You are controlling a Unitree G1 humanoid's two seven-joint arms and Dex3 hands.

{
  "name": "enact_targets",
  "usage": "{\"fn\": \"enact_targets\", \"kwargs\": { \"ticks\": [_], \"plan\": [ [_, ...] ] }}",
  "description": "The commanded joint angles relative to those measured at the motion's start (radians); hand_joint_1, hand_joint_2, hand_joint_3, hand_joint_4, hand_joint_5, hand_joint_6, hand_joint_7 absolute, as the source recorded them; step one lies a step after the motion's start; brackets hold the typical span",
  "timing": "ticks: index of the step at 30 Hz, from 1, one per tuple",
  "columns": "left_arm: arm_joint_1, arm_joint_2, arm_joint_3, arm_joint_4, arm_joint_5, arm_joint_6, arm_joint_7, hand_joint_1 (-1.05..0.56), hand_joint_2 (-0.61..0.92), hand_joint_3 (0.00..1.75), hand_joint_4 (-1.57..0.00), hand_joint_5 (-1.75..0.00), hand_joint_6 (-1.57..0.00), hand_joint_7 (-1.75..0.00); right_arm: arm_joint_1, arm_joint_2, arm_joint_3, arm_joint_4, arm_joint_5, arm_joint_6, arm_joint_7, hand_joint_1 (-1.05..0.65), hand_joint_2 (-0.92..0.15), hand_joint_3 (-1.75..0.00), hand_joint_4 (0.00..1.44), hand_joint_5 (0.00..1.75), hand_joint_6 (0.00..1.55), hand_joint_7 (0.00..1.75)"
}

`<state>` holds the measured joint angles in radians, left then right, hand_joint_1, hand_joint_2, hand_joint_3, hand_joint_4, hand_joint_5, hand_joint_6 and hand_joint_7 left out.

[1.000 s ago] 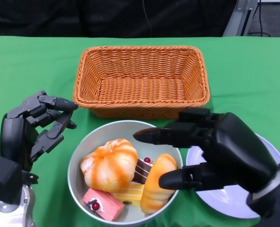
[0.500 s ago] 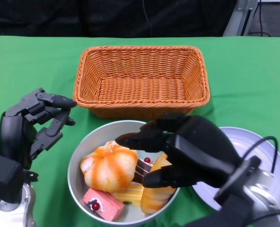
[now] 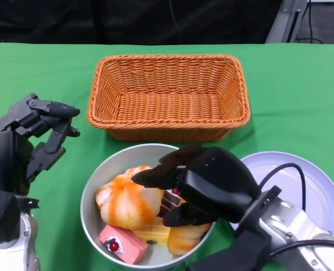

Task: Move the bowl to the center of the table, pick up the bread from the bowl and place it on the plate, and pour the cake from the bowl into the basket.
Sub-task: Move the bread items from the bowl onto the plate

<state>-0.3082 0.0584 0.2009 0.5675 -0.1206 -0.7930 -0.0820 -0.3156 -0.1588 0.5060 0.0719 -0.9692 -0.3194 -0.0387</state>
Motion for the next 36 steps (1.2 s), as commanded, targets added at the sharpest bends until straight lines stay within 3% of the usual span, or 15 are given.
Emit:
{"fn": "enact_targets", "kwargs": {
  "ticks": [1, 7, 14, 27, 34, 36],
  "plan": [
    [-0.002, 0.009, 0.011, -0.012, -0.017, -0.014, 0.001, -0.1, 0.87, 0.5, -0.81, -1.43, -0.91, -0.93, -0.025, -0.005, 0.022, 0.023, -0.027, 0.018, -0.039, -0.79, -0.86, -0.01, 0.68, 0.06, 0.64, 0.0],
    [0.0, 0.005, 0.009, -0.021, -0.008, -0.019, 0.008, -0.11, 0.84, 0.53, -0.82, -1.43, -0.92, -0.95, -0.048, 0.007, 0.079, 0.063, -0.091, 0.075, -0.071, -0.84, -0.89, -0.01, 0.63, 0.02, 0.59, 0.0],
    [0.006, 0.0, 0.008, -0.04, -0.011, -0.014, 0.008, -0.12, 0.83, 0.57, -0.83, -1.42, -0.91, -0.98, -0.065, 0.038, 0.143, 0.141, -0.151, 0.123, -0.198, -0.86, -0.89, 0.0, 0.63, 0.01, 0.61, 0.0],
    [0.008, -0.001, 0.007, -0.048, -0.012, -0.012, 0.008, -0.11, 0.82, 0.61, -0.83, -1.44, -0.9, -1.01, -0.102, 0.04, 0.214, 0.219, -0.16, 0.166, -0.222, -0.84, -0.85, 0.0, 0.62, 0.0, 0.55, 0.0],
    [0.014, -0.001, 0.009, -0.066, 0.008, -0.003, 0.029, -0.11, 0.81, 0.62, -0.84, -1.44, -0.9, -1.02, -0.125, 0.015, 0.263, 0.153, -0.198, 0.24, 0.039, -0.72, -0.91, -0.02, 0.56, 0.0, 0.52, 0.0],
    [0.016, -0.002, 0.008, -0.072, -0.004, 0.004, 0.023, -0.11, 0.81, 0.62, -0.84, -1.43, -0.9, -1.02, -0.131, 0.014, 0.271, 0.122, -0.213, 0.265, 0.115, -0.78, -0.91, -0.01, 0.52, 0.0, 0.49, 0.0]
  ]
}}
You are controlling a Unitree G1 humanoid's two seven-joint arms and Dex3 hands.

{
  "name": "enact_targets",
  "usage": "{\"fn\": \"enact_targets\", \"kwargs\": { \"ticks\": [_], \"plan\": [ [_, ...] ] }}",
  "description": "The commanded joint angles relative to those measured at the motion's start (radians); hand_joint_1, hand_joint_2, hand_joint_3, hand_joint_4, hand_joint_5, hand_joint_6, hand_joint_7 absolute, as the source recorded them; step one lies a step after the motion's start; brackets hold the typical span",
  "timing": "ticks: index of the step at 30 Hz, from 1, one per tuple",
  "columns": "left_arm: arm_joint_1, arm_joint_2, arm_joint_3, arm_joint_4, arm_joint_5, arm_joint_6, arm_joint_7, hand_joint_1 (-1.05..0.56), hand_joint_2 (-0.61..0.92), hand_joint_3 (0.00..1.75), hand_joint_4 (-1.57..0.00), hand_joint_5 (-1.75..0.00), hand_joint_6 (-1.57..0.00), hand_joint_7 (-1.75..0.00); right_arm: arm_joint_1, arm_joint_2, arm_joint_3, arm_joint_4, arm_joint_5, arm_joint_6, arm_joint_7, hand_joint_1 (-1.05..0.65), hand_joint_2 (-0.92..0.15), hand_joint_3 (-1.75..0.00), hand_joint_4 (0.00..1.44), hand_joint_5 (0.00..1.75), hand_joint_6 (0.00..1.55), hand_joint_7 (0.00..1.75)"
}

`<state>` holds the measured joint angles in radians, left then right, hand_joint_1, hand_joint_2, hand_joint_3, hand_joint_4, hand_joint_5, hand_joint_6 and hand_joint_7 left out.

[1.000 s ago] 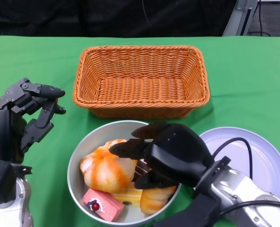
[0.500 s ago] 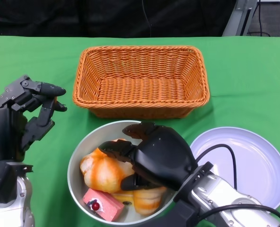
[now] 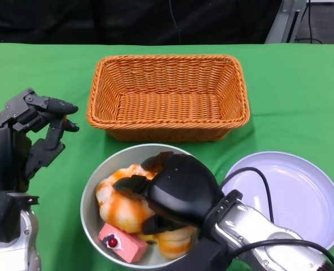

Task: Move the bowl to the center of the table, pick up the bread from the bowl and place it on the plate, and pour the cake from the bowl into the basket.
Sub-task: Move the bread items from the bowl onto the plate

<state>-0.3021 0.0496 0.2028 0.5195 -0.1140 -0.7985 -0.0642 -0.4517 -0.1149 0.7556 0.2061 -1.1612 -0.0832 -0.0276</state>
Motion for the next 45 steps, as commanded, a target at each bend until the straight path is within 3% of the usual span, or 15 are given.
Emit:
{"fn": "enact_targets", "kwargs": {
  "ticks": [1, 7, 13, 14, 15, 18, 21, 25, 30, 37, 39, 40, 45],
  "plan": [
    [0.011, 0.007, 0.006, -0.026, -0.009, 0.011, 0.007, -0.1, 0.81, 0.62, -0.84, -1.43, -0.9, -1.02, 0.002, -0.029, 0.025, -0.023, -0.024, 0.038, 0.129, -0.78, -0.91, -0.01, 0.52, 0.01, 0.49, 0.0],
    [0.016, 0.005, 0.007, -0.036, -0.001, 0.014, 0.015, -0.1, 0.8, 0.62, -0.85, -1.43, -0.9, -1.03, -0.007, -0.027, 0.037, -0.047, -0.031, 0.058, 0.192, -0.8, -0.9, 0.0, 0.55, 0.02, 0.5, 0.01],
    [0.016, 0.005, 0.007, -0.036, -0.002, 0.014, 0.014, -0.1, 0.8, 0.63, -0.85, -1.43, -0.9, -1.03, -0.011, -0.027, 0.044, -0.04, -0.04, 0.054, 0.178, -0.8, -0.9, 0.0, 0.56, 0.02, 0.51, 0.0],
    [0.016, 0.004, 0.007, -0.035, -0.003, 0.012, 0.014, -0.1, 0.8, 0.63, -0.85, -1.43, -0.9, -1.03, -0.015, -0.027, 0.05, -0.032, -0.047, 0.048, 0.164, -0.63, -0.88, 0.0, 0.65, 0.05, 0.59, 0.03],
    [0.017, 0.004, 0.007, -0.034, -0.003, 0.011, 0.013, -0.1, 0.8, 0.63, -0.85, -1.43, -0.9, -1.03, -0.018, -0.027, 0.054, -0.026, -0.051, 0.045, 0.154, -0.57, -0.87, 0.0, 0.68, 0.07, 0.62, 0.04],
    [0.013, 0.008, 0.007, -0.024, 0.001, 0.001, 0.01, -0.1, 0.8, 0.64, -0.85, -1.43, -0.9, -1.03, -0.015, -0.024, 0.056, 0.002, -0.042, 0.027, 0.079, -0.45, -0.85, 0.0, 0.79, 0.1, 0.73, 0.05],
    [0.015, 0.004, 0.008, -0.027, -0.007, 0.007, 0.009, -0.1, 0.8, 0.64, -0.85, -1.43, -0.9, -1.02, -0.012, -0.012, 0.04, 0.077, 0.011, -0.043, -0.095, -0.35, -0.84, 0.0, 0.92, 0.1, 0.83, 0.04],
    [0.016, 0.001, 0.008, -0.031, -0.007, 0.009, 0.011, -0.1, 0.8, 0.65, -0.85, -1.43, -0.91, -1.01, -0.032, -0.005, 0.036, 0.154, 0.049, -0.105, -0.207, -0.31, -0.86, -0.01, 1.03, 0.09, 0.9, 0.04],
    [0.016, -0.001, 0.01, -0.029, 0.003, 0.009, 0.019, -0.1, 0.78, 0.66, -0.86, -1.43, -0.92, -1.0, -0.089, 0.022, 0.028, 0.328, 0.09, -0.236, -0.463, -0.3, -0.84, 0.0, 1.23, 0.22, 1.1, 0.08],
    [0.016, -0.004, 0.009, -0.027, 0.0, 0.007, 0.015, -0.1, 0.77, 0.68, -0.86, -1.43, -0.92, -0.99, -0.123, 0.034, 0.025, 0.41, 0.112, -0.293, -0.536, -0.3, -0.84, 0.0, 1.16, 0.4, 1.16, 0.03],
    [0.015, -0.005, 0.007, -0.022, -0.007, -0.001, 0.007, -0.09, 0.77, 0.68, -0.85, -1.42, -0.91, -0.99, -0.138, 0.037, 0.015, 0.445, 0.136, -0.331, -0.564, -0.28, -0.85, 0.0, 0.95, 0.89, 1.19, 0.02],
    [0.015, -0.005, 0.007, -0.02, -0.007, -0.002, 0.004, -0.09, 0.77, 0.68, -0.85, -1.42, -0.91, -0.98, -0.143, 0.038, 0.011, 0.455, 0.145, -0.34, -0.568, -0.28, -0.85, 0.0, 0.9, 0.98, 1.2, 0.02],
    [0.015, 0.001, 0.005, -0.013, 0.003, -0.009, 0.003, -0.1, 0.77, 0.69, -0.85, -1.43, -0.91, -0.99, -0.152, 0.034, 0.005, 0.465, 0.161, -0.359, -0.574, -0.27, -0.85, 0.0, 0.85, 1.1, 1.22, 0.02]
  ]
}}
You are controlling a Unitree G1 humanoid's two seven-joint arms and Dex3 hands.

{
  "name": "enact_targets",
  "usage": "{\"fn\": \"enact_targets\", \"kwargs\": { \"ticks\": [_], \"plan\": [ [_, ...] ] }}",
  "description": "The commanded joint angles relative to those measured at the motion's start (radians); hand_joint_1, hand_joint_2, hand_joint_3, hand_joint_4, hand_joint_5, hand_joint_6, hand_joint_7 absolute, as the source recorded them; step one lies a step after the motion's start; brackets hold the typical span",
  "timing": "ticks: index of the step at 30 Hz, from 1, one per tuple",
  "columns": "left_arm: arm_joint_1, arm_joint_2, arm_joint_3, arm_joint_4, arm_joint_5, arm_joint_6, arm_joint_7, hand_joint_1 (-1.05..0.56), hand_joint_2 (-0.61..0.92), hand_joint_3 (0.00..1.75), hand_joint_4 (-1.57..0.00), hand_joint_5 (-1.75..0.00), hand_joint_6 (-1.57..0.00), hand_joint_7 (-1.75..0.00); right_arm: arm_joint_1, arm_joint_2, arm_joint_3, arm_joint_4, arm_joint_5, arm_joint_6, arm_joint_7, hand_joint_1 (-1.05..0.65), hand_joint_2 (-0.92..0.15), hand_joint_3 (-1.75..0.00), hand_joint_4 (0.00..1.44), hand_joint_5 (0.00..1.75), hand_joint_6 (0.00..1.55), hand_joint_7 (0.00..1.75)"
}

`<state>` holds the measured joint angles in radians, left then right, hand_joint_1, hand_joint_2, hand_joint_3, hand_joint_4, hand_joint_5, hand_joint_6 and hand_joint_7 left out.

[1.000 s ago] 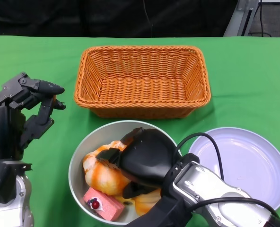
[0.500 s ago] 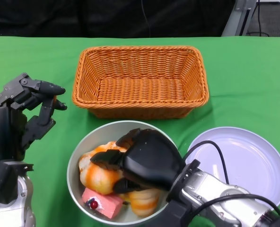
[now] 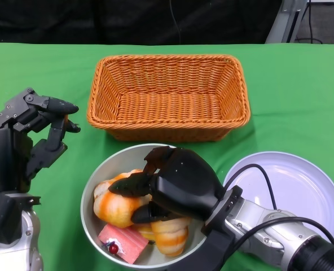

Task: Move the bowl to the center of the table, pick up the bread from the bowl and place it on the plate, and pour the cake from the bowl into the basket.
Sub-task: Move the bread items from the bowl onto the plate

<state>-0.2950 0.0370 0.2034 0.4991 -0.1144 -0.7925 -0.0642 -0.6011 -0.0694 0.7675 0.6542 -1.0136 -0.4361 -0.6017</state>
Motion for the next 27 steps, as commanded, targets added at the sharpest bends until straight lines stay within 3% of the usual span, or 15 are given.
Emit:
{"fn": "enact_targets", "kwargs": {
  "ticks": [1, 8, 16, 21, 27],
  "plan": [
    [0.007, 0.014, 0.004, 0.009, 0.004, -0.015, 0.003, -0.1, 0.77, 0.69, -0.84, -1.44, -0.91, -0.99, -0.003, -0.012, -0.007, 0.015, 0.016, -0.009, 0.001, -0.27, -0.85, 0.0, 0.85, 1.1, 1.22, 0.02],
    [0.001, 0.014, 0.007, 0.02, -0.006, -0.015, 0.0, -0.11, 0.75, 0.69, -0.85, -1.44, -0.92, -0.99, 0.003, -0.02, -0.026, 0.001, 0.051, -0.058, -0.024, -0.27, -0.84, 0.0, 0.89, 0.96, 1.22, 0.01],
    [0.0, 0.02, 0.009, 0.027, 0.004, -0.016, 0.009, -0.12, 0.76, 0.68, -0.83, -1.43, -0.9, -0.98, 0.004, -0.024, -0.052, -0.009, 0.054, -0.097, -0.101, -0.26, -0.84, 0.0, 0.77, 1.41, 1.26, 0.02],
    [0.001, 0.018, 0.012, 0.025, -0.006, -0.011, 0.007, -0.12, 0.76, 0.67, -0.83, -1.43, -0.9, -0.98, 0.013, -0.032, -0.078, -0.037, 0.066, -0.121, -0.132, -0.25, -0.85, -0.01, 0.76, 1.45, 1.27, 0.03],
    [-0.004, 0.021, 0.014, 0.036, -0.015, -0.012, -0.001, -0.11, 0.76, 0.66, -0.83, -1.43, -0.9, -0.97, 0.032, -0.048, -0.122, -0.08, 0.129, -0.17, -0.088, -0.22, -0.85, 0.0, 0.76, 1.42, 1.27, 0.04]
  ]
}}
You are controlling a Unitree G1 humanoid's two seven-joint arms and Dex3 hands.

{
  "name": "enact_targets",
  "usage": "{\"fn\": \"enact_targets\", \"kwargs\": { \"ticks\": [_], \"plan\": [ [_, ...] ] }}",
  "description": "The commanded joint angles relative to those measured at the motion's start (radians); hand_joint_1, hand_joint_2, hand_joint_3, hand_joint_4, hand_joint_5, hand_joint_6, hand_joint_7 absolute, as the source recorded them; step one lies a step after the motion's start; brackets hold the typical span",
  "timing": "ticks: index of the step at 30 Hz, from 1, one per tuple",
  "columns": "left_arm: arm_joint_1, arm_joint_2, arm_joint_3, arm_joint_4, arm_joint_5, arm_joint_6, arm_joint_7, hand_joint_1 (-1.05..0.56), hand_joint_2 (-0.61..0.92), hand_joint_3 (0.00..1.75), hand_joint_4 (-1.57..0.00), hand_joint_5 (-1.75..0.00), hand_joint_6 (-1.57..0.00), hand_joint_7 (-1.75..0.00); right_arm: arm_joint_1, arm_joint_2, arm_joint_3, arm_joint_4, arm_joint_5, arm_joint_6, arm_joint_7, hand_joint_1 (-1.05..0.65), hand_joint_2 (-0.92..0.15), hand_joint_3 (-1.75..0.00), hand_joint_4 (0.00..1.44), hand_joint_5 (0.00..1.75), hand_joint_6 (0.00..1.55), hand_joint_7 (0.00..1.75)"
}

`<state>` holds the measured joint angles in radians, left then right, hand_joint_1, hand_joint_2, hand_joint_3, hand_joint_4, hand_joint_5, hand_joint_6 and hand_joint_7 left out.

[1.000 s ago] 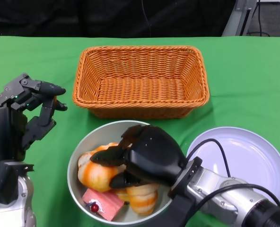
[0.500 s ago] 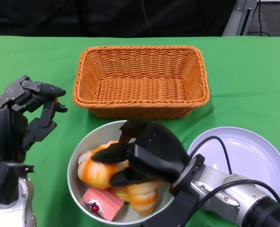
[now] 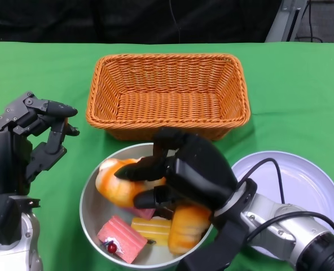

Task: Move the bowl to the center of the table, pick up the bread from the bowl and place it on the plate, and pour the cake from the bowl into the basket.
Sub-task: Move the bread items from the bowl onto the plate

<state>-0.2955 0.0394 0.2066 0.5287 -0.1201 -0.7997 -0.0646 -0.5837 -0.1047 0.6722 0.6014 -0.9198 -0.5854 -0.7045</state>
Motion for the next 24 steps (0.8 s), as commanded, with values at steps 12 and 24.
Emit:
{"fn": "enact_targets", "kwargs": {
  "ticks": [12, 24],
  "plan": [
    [-0.005, 0.021, 0.008, 0.012, -0.006, -0.011, -0.003, -0.1, 0.77, 0.67, -0.84, -1.43, -0.91, -0.96, 0.062, -0.023, -0.098, -0.113, 0.111, -0.064, 0.102, -0.17, -0.84, 0.0, 0.81, 1.39, 1.29, 0.1],
    [-0.008, 0.026, 0.014, 0.018, 0.008, -0.009, 0.009, -0.11, 0.76, 0.69, -0.82, -1.43, -0.9, -0.98, 0.119, -0.053, -0.201, -0.221, 0.183, -0.109, 0.146, -0.11, -0.84, -0.01, 0.87, 1.26, 1.23, 0.2]
  ]
}}
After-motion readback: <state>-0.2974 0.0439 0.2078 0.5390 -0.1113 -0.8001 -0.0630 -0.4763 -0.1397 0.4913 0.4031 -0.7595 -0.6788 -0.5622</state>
